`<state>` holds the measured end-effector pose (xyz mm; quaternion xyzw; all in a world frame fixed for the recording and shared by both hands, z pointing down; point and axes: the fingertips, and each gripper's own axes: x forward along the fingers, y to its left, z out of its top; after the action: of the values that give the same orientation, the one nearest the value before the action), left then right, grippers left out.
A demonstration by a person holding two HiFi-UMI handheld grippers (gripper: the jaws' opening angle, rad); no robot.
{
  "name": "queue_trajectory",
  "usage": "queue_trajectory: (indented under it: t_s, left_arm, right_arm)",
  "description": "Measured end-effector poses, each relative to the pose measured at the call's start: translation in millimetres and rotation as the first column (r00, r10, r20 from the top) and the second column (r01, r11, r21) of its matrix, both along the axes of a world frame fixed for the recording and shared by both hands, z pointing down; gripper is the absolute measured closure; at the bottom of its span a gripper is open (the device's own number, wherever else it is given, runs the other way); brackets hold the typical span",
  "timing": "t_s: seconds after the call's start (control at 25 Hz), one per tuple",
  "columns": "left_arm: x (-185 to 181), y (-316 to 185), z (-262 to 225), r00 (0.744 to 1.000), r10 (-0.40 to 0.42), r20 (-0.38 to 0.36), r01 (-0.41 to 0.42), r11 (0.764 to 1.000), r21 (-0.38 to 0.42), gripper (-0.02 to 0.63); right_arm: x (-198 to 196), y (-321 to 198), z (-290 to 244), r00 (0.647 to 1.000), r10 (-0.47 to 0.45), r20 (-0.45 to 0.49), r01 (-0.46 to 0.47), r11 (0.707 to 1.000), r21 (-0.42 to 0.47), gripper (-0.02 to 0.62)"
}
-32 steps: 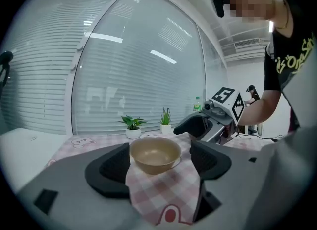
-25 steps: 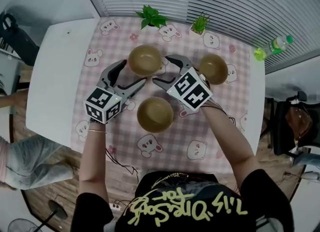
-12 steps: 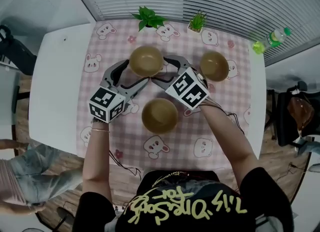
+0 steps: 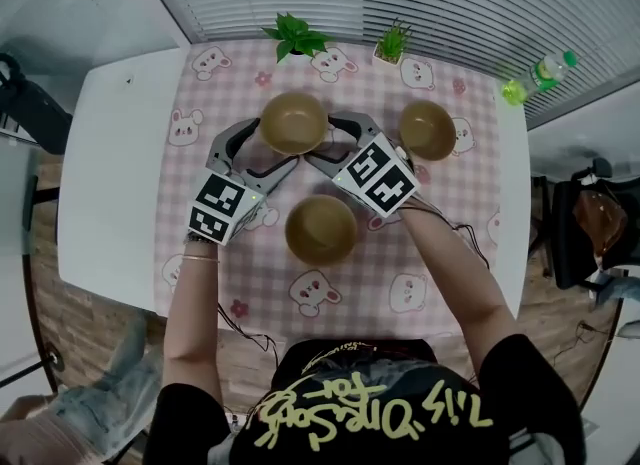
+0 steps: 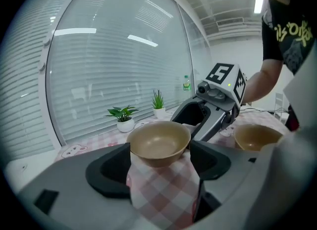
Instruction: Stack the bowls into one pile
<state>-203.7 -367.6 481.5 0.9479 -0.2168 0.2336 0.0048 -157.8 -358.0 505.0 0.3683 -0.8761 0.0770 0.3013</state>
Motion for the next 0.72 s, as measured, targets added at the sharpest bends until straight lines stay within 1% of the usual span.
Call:
queue_trajectory:
  t_s: [0.08,0.4,0.56,0.72]
  left_arm:
    - [1.2,-0.4,0.5,1.0,-0.011,0.018,0.01,1.0,0.015,0.233]
    - [0.4,-5.4,1.0,0.999,-0.043,-0.012,0.042,0.998,-0.041,0.218]
    - [1.4,-6.1,2.3,0.998,-0.043,-0.035,0.041,0.997,-0.067,0.213]
    - [2.1,-7.3,-3.0,0.997,-0.046,-0.061,0.042,0.996,-0.079,0.218]
  right_arm:
    - [-0.2,-1.2,1.1,1.0,0.001,-0.018,-0.001,1.0,0.009,0.301]
    - [-1.2,-5.0,0.5,1.0,0.012,-0.007,-0.012,1.0,0.006,0.301]
    - [2.2,-4.5,-0.2,0.999,0.024,-0.022,-0.024,1.0,0.002,0.301]
    - [0.2,-6.0,-2.2,1.0,0.019,-0.017,-0.019,1.0,0.011,0.301]
